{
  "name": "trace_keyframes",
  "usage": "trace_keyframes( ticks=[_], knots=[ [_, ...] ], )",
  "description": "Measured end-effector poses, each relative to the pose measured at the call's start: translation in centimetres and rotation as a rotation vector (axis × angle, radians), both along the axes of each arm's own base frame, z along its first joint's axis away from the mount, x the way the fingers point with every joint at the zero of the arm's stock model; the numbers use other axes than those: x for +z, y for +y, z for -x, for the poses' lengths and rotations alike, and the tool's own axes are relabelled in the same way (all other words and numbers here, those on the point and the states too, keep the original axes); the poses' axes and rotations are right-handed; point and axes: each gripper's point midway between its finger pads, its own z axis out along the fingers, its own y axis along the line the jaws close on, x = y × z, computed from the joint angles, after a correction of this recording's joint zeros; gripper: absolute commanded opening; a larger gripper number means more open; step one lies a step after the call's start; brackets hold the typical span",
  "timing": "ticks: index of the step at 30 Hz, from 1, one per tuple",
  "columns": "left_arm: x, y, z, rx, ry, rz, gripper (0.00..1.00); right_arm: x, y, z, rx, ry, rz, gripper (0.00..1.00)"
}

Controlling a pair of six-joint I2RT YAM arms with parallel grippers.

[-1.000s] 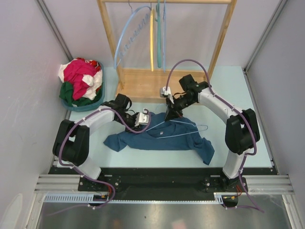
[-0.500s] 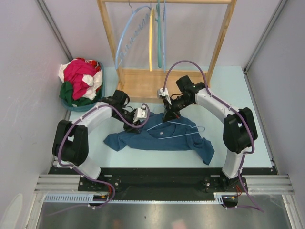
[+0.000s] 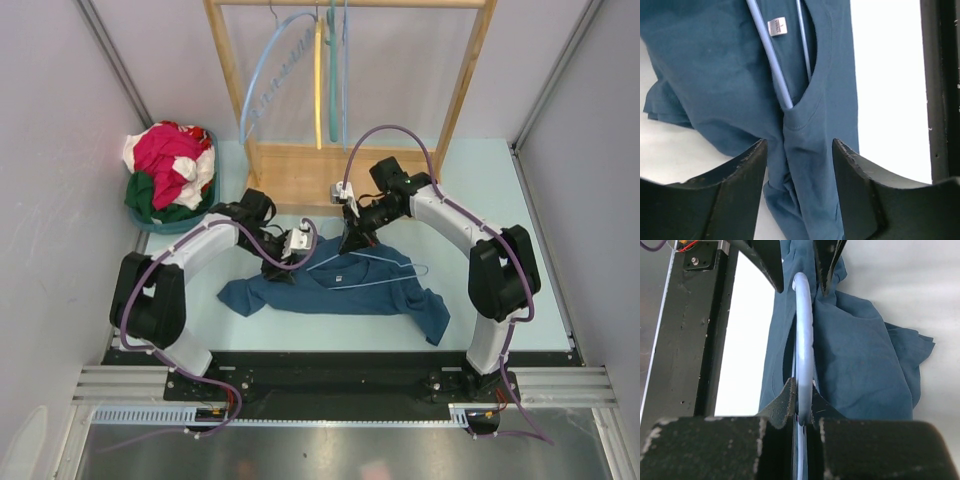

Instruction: Place the t-shirt on the hanger

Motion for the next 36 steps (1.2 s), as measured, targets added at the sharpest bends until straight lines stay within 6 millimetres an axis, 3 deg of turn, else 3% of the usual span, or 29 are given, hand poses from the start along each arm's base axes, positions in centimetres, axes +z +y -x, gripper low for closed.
trace_keyframes(
  ticks=[8, 13, 20, 27, 30, 32, 36],
  knots=[
    [0.1, -1.6, 1.2, -0.028, 0.031, 0.016, 0.21, 0.4, 0.7, 0.2, 0.000, 0.014, -0.016, 0.00],
    [-0.4, -1.9, 1.0, 0.008, 0.066, 0.010, 0.17, 0.6, 1.4, 0.7, -0.004, 0.043, -0.017, 0.00],
    [-0.1, -2.8, 0.4, 0.064, 0.095, 0.036, 0.24, 0.0, 3.0, 0.8, -0.005, 0.048, -0.028, 0.00],
    [0.6, -3.8, 0.3, 0.088, 0.118, 0.074, 0.21, -0.4, 4.5, 0.8, 0.008, 0.051, -0.056, 0.00],
    [0.6, -3.9, 0.2, 0.099, 0.124, 0.076, 0.33, -0.3, 4.6, 0.8, 0.004, 0.062, -0.060, 0.00],
    [0.7, -3.9, 0.3, 0.107, 0.133, 0.078, 0.48, -0.2, 4.6, 0.7, 0.003, 0.062, -0.062, 0.00],
    [1.1, -3.6, 0.2, 0.127, 0.143, 0.080, 0.58, -0.2, 4.6, 0.6, 0.007, 0.053, -0.066, 0.00]
  ],
)
